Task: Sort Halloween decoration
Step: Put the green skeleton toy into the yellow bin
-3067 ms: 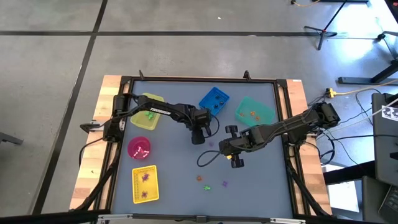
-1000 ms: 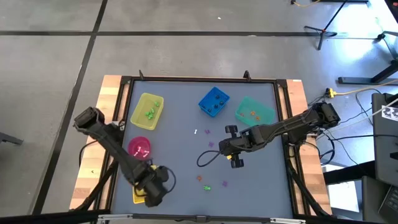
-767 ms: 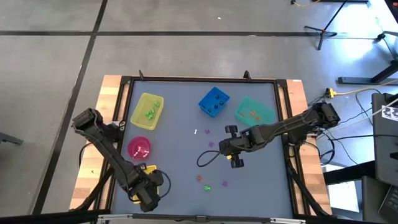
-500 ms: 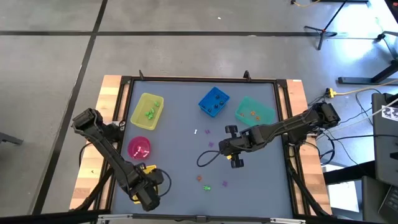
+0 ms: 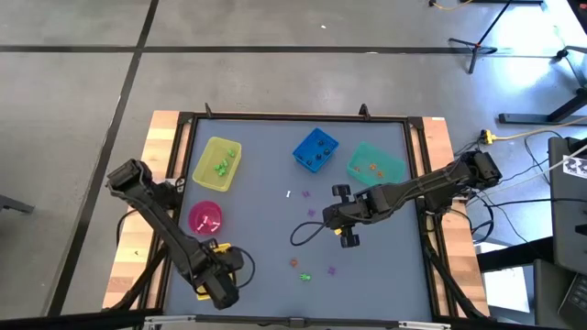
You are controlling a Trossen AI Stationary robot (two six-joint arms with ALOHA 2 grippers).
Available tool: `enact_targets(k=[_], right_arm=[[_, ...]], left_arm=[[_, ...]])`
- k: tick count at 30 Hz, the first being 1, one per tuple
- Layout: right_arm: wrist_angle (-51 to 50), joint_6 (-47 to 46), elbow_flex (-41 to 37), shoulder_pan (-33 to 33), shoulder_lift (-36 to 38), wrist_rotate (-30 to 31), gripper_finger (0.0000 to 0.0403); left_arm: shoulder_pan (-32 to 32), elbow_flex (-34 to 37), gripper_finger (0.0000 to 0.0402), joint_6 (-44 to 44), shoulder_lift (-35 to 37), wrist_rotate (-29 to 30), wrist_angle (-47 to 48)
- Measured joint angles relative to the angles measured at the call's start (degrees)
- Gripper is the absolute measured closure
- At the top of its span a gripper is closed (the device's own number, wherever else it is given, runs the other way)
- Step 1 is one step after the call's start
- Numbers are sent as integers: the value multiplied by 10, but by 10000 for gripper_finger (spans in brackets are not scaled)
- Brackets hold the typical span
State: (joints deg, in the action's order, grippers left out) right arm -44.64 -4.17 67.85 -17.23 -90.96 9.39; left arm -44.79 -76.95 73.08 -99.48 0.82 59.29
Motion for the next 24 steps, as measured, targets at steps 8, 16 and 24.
enact_targets(k=[8, 16, 24], right_arm=[[0, 0, 0, 0, 0, 0, 386], [0, 0, 0, 0, 0, 0, 386], [6, 0, 0, 0, 0, 0, 386]], left_arm=[[48, 0, 200, -87, 0, 70, -88], [98, 0, 205, -272, -18, 216, -238], [142, 0, 206, -489, -73, 191, -405]])
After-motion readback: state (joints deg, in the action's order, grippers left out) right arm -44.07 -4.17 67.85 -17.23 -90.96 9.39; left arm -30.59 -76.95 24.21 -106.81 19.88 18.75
